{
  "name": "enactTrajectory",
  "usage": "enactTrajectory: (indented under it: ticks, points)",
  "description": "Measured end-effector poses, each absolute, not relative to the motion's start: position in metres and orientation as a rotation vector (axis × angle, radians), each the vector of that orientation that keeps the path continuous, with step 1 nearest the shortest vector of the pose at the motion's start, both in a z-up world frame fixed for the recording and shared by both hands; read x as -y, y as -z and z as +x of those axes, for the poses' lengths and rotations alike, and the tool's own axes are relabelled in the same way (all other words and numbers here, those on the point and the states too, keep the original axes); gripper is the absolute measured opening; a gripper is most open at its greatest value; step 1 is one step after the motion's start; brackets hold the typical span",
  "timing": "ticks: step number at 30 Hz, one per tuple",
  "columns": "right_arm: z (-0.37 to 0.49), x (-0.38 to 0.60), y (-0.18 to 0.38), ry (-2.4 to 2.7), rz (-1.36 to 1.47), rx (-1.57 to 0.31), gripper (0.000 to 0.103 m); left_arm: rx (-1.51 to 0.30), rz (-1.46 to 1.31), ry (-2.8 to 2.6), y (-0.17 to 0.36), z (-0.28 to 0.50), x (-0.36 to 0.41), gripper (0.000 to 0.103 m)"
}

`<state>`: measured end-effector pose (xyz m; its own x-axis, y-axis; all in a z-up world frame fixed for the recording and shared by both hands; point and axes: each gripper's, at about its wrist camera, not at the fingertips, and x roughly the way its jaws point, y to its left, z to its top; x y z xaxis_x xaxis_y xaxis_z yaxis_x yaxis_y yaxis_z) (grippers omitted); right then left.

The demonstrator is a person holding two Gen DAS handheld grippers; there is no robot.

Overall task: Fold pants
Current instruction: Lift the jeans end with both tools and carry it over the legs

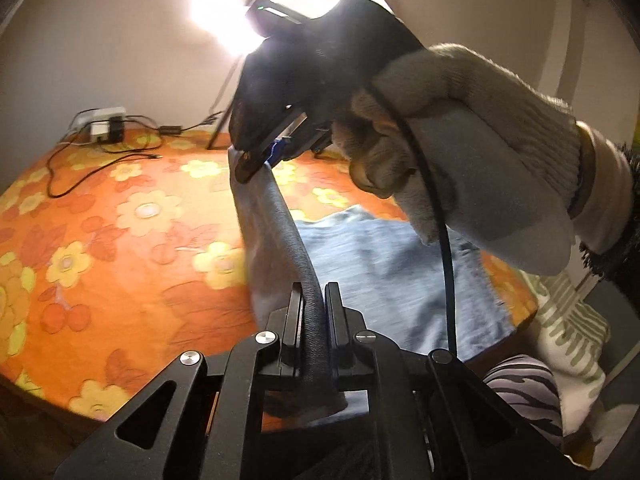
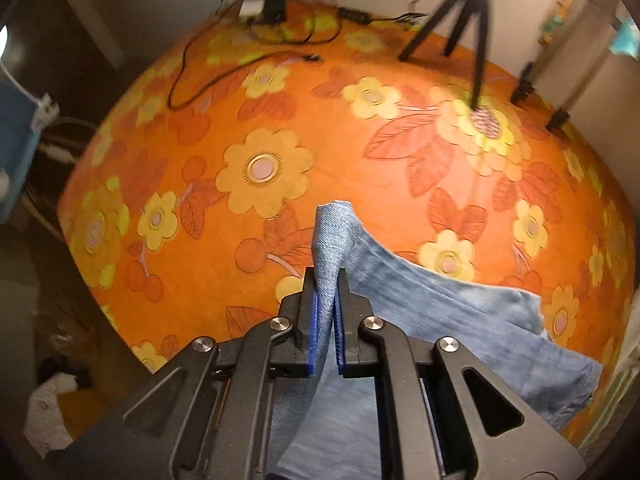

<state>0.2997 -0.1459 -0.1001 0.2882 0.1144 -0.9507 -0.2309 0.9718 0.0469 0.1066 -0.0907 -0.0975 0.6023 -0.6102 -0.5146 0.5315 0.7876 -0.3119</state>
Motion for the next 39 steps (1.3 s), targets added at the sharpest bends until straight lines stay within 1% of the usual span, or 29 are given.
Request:
enactTrajectory:
  ticks: [12,29,39]
  points:
    - [0.265,0.255,0.070,-0.177,0.064,-1.168,0.006,-0.648,-0.094,0.831,0.084,0.090,0.166,0.007]
    - [0.214,0.387,0.062,-0.075,0.190,-1.111,0.005,-0.665,-0.015,1.014,0.079,0.063,0.261,0.006]
    - [0.186,0.457,0.072,0.005,0.253,-1.101,0.005,-0.695,0.029,1.111,0.085,0.050,0.310,0.006]
